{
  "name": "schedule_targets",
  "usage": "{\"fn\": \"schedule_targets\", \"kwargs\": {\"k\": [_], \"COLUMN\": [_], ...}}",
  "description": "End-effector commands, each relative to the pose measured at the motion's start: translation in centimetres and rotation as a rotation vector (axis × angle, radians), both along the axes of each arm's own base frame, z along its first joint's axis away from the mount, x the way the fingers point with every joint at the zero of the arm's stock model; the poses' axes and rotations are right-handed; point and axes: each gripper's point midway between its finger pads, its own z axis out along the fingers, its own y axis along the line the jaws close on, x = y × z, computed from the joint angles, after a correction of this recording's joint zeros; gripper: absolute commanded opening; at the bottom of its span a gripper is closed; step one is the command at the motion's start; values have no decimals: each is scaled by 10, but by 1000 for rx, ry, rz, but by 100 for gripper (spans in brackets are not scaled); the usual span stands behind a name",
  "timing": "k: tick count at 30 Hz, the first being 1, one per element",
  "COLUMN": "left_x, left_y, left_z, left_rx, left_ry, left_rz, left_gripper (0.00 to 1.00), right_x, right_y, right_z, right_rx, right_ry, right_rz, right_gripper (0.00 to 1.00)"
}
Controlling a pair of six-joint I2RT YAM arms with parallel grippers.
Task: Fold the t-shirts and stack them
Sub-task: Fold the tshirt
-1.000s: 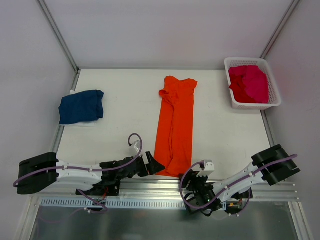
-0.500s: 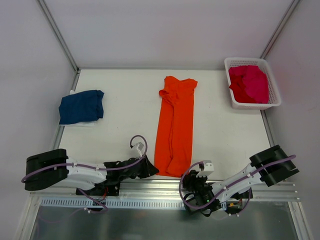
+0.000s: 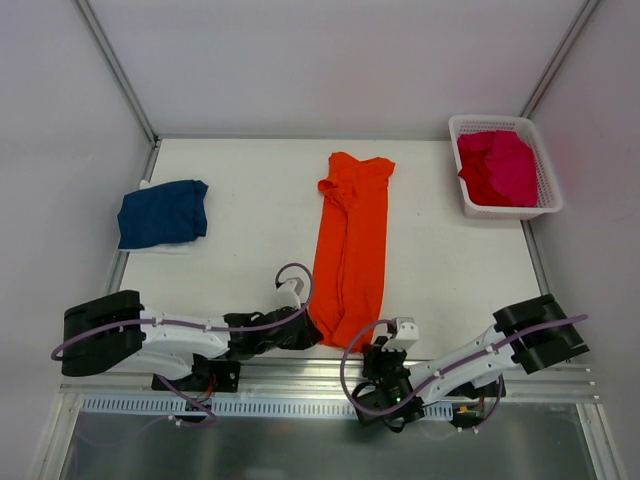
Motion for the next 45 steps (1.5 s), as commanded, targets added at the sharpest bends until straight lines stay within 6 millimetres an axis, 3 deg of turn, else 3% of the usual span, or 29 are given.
{"fn": "schedule_targets", "kwargs": {"k": [1, 14, 19, 23, 30, 38, 45], "left_x": [11, 50, 70, 86, 105, 148, 186], "left_y": [16, 12, 14, 1, -18, -16, -16], "left_z": [9, 40, 49, 64, 64, 70, 68], "left_rx": [135, 166, 171, 168, 193, 201, 213], "left_ry": [-86, -138, -158, -188, -198, -200, -187], "left_rz": [3, 29, 37, 16, -18, 17, 31], "left_gripper": [0, 0, 0, 0, 0, 0, 0], "right_x": [13, 58, 81, 94, 117, 155, 198], "right_y": [-1, -16, -5, 11, 35, 35, 21], "right_z": [19, 43, 38, 35, 29, 20, 36], "right_rx": [-85, -252, -271, -298, -315, -364, -404], "right_ry": [-64, -114, -97, -74, -45, -15, -19], "right_rz": [-6, -60, -55, -18, 12, 25, -26], "right_gripper": [0, 0, 0, 0, 0, 0, 0]}}
